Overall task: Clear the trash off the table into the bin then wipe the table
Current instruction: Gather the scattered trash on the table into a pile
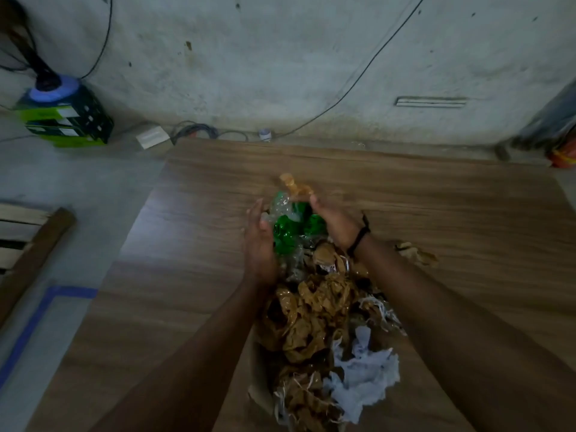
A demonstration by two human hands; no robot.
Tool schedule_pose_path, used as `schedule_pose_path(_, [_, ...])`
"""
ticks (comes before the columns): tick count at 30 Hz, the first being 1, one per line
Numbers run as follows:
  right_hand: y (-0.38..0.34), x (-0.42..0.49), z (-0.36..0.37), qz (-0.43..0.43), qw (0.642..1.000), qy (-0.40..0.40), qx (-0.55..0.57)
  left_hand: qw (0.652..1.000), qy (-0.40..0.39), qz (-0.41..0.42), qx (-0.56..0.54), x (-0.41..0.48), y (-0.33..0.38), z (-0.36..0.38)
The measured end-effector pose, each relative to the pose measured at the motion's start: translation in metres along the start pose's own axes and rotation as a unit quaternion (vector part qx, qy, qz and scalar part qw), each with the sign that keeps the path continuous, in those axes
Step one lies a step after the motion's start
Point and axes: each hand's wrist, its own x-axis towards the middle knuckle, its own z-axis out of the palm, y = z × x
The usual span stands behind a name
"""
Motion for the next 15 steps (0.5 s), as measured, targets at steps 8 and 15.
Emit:
schedule_pose_path(8, [-0.004, -0.014, -0.052, -0.025, 0.985, 0.167, -0.024, 0.993, 0.051, -0.023, -0.105, -0.006, 0.019, -0.039])
schedule_pose_path(15, [0.012, -0.082, -0.078, -0.034, 0.980, 0.176, -0.092, 0.992, 0.125, -0.007, -0.007, -0.024, -0.001, -0.076])
